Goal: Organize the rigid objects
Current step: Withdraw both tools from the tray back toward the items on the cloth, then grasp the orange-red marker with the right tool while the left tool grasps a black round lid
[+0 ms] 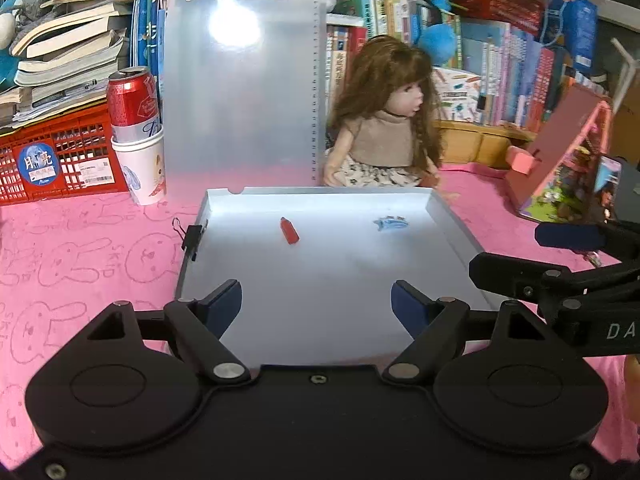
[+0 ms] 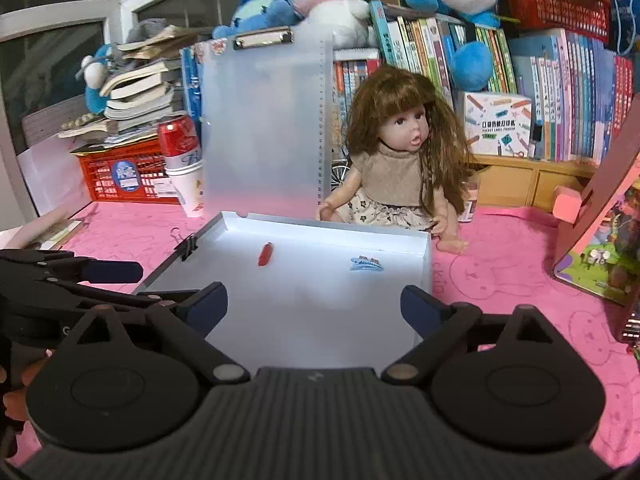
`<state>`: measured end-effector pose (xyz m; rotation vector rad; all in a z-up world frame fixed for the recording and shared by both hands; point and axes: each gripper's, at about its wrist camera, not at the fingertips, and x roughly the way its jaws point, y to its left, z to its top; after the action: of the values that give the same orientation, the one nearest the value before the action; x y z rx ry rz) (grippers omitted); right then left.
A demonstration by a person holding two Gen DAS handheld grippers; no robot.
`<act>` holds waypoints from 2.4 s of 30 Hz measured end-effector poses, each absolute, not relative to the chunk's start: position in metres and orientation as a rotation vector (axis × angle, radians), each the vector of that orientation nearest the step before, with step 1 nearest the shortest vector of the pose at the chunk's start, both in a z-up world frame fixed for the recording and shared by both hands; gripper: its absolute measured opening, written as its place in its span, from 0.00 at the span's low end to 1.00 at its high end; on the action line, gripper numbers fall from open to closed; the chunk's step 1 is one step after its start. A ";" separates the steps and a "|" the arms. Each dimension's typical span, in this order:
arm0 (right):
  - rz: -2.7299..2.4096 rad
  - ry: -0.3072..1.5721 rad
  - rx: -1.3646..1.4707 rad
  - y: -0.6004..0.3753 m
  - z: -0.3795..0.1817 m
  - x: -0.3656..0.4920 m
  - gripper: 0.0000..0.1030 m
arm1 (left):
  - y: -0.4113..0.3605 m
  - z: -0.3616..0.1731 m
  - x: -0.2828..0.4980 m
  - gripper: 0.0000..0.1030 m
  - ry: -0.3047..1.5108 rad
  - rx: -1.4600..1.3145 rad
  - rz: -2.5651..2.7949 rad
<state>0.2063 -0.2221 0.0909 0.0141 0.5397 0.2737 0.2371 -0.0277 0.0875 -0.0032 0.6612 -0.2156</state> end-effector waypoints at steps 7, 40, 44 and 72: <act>0.299 0.526 0.029 -0.229 0.088 0.176 0.98 | -0.023 0.085 0.200 0.82 0.652 -0.013 -0.249; 0.327 0.507 -0.258 -0.233 0.025 0.063 0.99 | 0.005 0.033 0.059 0.87 0.640 0.090 -0.205; 0.373 0.518 -0.288 -0.240 0.022 0.052 0.99 | 0.013 0.031 0.045 0.87 0.623 0.090 -0.192; 0.465 0.543 -0.264 -0.253 -0.004 0.031 0.82 | 0.027 0.006 0.012 0.65 0.635 0.112 -0.216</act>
<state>0.0305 -0.2531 -0.0037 -0.2639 0.5433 0.4653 0.0122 0.0267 0.0062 0.1120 0.6351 -0.2155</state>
